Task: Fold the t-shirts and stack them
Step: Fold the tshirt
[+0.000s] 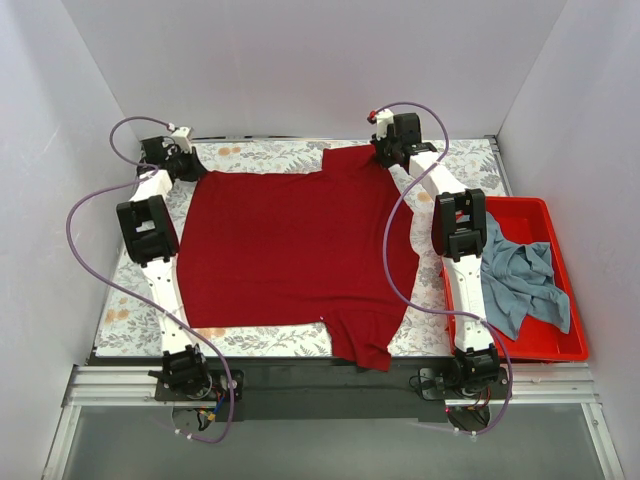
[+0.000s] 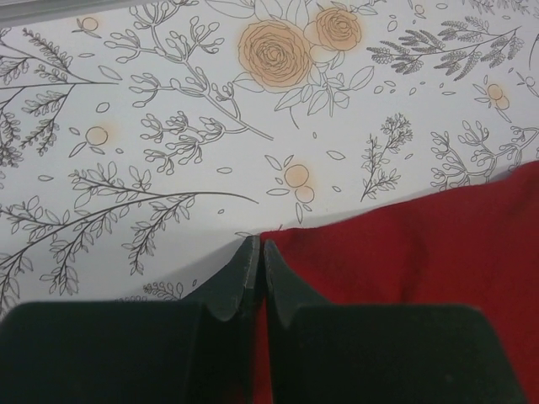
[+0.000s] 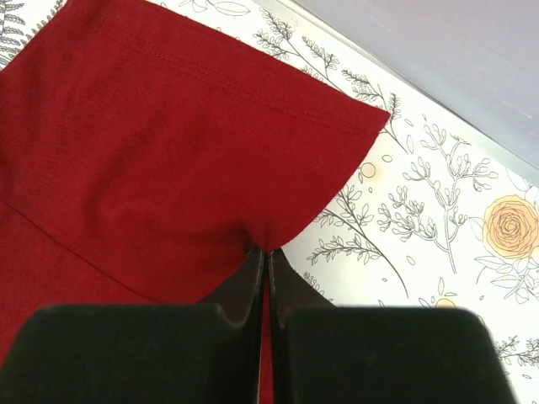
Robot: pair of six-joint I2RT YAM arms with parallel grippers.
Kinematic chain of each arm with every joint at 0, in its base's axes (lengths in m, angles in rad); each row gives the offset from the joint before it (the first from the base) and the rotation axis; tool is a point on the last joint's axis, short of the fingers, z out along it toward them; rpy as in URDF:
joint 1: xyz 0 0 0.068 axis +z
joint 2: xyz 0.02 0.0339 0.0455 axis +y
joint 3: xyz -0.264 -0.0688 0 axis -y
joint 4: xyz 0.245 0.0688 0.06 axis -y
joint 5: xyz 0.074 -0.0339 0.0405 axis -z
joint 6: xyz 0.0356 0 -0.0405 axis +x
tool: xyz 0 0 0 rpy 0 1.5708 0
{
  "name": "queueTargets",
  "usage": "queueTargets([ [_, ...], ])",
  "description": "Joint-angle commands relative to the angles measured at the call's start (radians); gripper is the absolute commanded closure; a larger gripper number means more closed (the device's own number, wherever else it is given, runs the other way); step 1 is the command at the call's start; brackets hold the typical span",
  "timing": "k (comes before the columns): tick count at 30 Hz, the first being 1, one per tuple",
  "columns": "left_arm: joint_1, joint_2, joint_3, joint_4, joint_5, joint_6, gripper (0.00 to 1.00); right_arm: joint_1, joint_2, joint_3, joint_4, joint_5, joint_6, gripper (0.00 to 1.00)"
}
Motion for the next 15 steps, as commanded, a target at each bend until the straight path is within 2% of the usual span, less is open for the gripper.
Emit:
queueTargets([
  [1, 0.033, -0.123, -0.045, 0.113, 0.052, -0.067, 1.00, -0.005, -0.101, 0.031, 0.063, 0.011, -0.024, 0.99],
  [8, 0.089, -0.163, -0.077, 0.165, 0.176, -0.101, 1.00, -0.005, -0.158, -0.041, 0.063, -0.009, -0.034, 0.99],
  [15, 0.115, -0.238, -0.202, 0.233, 0.286, -0.083, 1.00, -0.005, -0.239, -0.147, 0.063, -0.043, -0.034, 0.99],
])
